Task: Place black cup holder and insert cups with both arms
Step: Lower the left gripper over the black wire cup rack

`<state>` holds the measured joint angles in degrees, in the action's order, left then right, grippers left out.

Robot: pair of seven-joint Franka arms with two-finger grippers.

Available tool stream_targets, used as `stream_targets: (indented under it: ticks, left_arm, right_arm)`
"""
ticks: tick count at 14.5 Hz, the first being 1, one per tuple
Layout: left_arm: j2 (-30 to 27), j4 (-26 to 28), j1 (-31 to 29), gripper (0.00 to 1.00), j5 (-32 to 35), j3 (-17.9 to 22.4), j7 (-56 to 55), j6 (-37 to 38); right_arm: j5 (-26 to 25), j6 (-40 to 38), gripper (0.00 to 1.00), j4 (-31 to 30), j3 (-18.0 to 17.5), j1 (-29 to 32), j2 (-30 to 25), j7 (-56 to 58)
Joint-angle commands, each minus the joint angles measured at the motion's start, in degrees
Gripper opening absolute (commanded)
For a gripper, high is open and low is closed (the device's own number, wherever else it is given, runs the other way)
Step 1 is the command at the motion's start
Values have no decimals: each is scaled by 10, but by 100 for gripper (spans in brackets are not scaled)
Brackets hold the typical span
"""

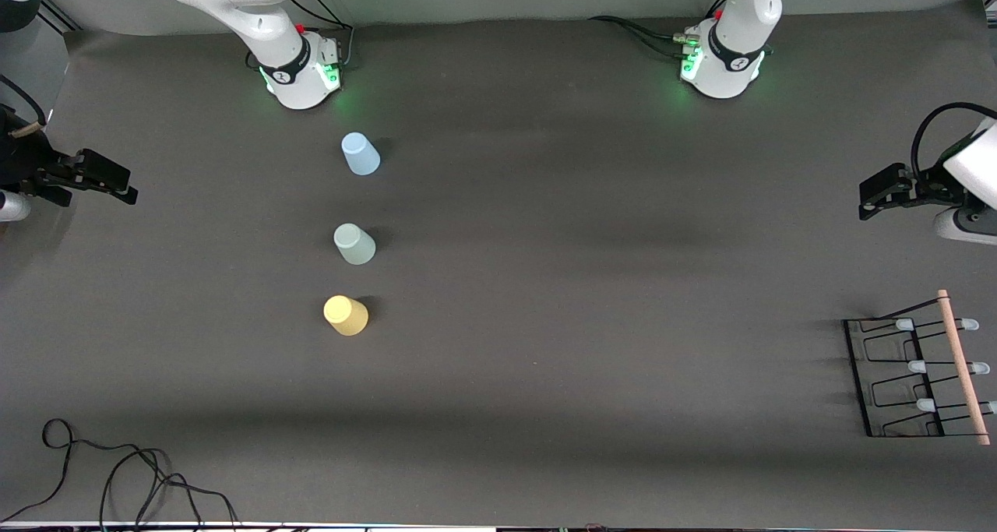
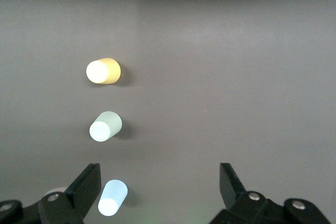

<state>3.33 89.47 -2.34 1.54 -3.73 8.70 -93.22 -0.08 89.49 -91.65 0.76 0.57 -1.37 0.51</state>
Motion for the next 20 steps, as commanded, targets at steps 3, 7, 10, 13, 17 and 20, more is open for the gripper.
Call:
stream_targets:
  ticks: [3,7,10,13,17,20]
  left_arm:
    - [4,-4,5,100,8,-1,-11,0]
    - [2,-4,3,100,8,-1,-10,9]
    - [18,-6,-3,100,0,0,-4,-3]
    - [61,-11,-10,100,8,5,1,-24]
    - [114,-10,-32,100,10,7,-4,-120]
    - [166,-21,-57,100,10,8,-10,-166]
  right_arm:
    - [7,-19,100,13,1,-1,4,4]
    - [7,-19,100,13,1,0,4,4]
    - [7,-20,100,13,1,0,5,-2]
    - [7,-20,100,13,2,1,5,-2]
    - [7,-20,100,13,2,2,5,-2]
    - [7,-19,100,13,2,2,5,-2]
